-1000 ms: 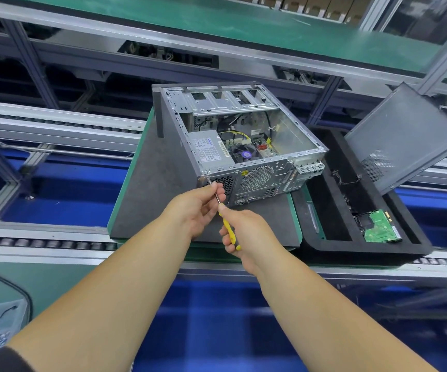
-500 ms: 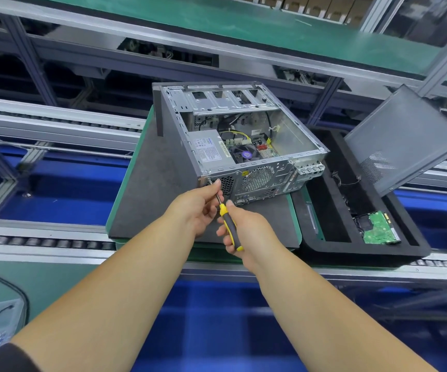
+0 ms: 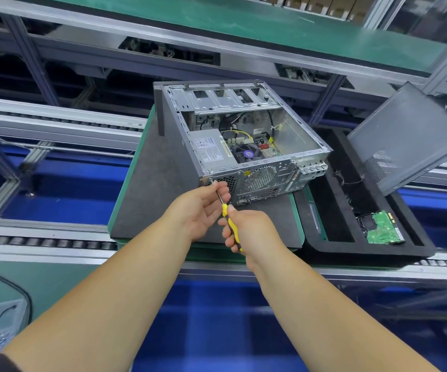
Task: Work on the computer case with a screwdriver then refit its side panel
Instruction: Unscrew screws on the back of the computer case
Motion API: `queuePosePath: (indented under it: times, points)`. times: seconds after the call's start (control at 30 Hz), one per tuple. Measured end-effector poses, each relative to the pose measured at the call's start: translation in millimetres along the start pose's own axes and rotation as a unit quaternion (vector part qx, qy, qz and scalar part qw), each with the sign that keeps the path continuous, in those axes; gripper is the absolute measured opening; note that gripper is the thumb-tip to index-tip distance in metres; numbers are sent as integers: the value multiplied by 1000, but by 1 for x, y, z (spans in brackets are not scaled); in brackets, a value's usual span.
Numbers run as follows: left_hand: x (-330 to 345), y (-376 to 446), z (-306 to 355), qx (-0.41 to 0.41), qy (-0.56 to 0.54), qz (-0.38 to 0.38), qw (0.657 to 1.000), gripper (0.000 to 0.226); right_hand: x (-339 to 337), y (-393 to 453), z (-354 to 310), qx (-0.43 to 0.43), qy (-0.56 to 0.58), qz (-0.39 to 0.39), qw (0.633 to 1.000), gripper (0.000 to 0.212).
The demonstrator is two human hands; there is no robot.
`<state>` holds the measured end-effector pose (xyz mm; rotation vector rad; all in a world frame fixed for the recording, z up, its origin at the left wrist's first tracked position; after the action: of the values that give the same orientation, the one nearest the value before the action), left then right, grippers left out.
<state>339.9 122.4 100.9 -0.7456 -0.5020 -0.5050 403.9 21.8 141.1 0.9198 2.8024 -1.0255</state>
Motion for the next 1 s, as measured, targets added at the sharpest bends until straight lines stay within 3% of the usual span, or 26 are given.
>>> queuePosePath:
  times: [0.2,0.43,0.67,0.8,1.0]
  points:
    - [2,1,0,24,6,39,999,13,-1,-4,-4,49,18,-47,998,44]
    - [3,5,0,29,22,66,997,10,-6,0,4,-56,4,14,998,29]
    - [3,8,1,7,12,89,996,14,-2,-5,-6,7,5,-16,1000,47]
    - [3,8,1,1,2,92,996,13,-3,-4,-5,26,29,-36,999,45]
    - [6,6,1,1,7,83,997,12,-9,2,4,-62,-23,27,997,31]
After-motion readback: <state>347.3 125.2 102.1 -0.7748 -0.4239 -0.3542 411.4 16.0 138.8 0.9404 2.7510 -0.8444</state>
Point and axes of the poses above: each hand's wrist, its own y-axis towards the middle knuckle, its own x-axis out of the palm, z = x × y, the point moved 3 cm from there along y, towards the middle knuckle, and after that the axes turned 1 degree about z, right-handed, at the moved point
